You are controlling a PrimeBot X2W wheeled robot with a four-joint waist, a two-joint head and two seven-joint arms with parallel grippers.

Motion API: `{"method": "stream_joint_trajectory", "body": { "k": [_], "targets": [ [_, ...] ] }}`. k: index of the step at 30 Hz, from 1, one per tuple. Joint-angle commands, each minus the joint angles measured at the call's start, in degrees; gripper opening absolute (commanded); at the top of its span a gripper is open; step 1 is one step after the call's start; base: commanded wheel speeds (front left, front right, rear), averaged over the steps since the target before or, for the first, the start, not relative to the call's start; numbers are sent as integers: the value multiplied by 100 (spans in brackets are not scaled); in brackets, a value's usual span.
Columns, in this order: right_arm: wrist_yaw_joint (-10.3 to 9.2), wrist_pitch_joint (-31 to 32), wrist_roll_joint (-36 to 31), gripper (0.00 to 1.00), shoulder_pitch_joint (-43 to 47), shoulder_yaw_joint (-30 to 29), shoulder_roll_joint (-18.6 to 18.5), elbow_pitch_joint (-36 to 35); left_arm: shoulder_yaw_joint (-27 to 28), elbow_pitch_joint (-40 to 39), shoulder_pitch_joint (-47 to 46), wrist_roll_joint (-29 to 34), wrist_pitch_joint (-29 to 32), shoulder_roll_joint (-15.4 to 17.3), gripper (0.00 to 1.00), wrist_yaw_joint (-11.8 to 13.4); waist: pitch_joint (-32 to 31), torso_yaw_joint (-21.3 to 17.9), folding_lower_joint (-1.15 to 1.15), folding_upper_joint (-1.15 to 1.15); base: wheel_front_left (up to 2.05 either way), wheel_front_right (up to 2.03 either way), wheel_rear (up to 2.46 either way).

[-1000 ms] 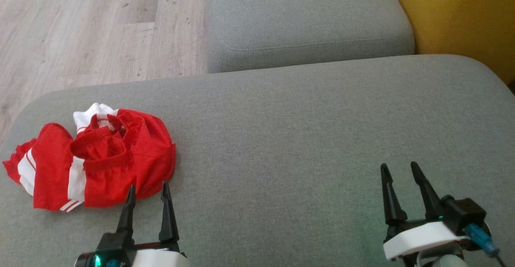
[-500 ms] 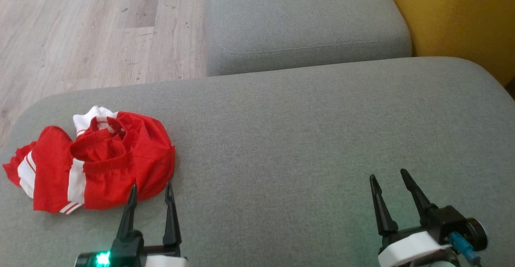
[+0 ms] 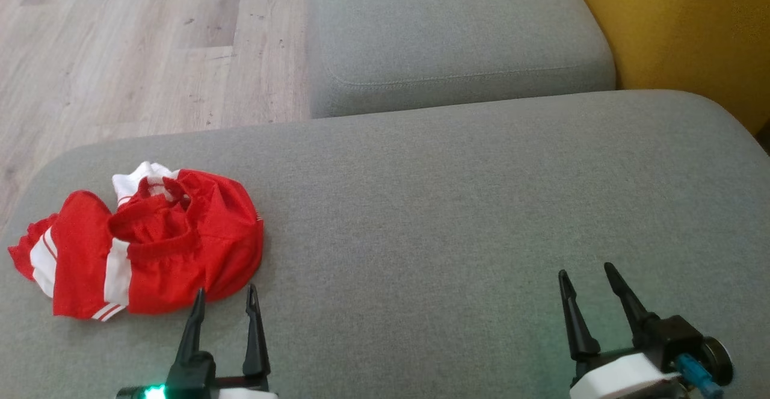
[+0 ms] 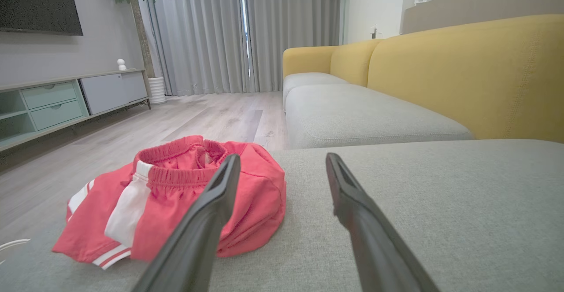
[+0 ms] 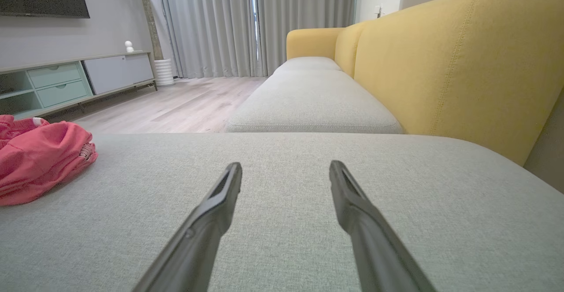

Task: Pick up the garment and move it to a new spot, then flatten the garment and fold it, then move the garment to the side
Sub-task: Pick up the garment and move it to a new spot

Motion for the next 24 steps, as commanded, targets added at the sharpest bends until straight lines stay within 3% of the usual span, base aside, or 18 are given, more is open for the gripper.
{"method": "stream_joint_trajectory", "body": {
  "k": [1,24],
  "targets": [
    [-4,-80,42,100,-121,97,-56,-171,160,-121,-185,-15,-55,-4,100,-20,-16,48,0,0,0,0,0],
    [-4,-80,153,100,-60,304,-56,-188,414,-111,-112,94,-55,-4,100,-19,181,1965,0,0,0,0,0]
  ]
}}
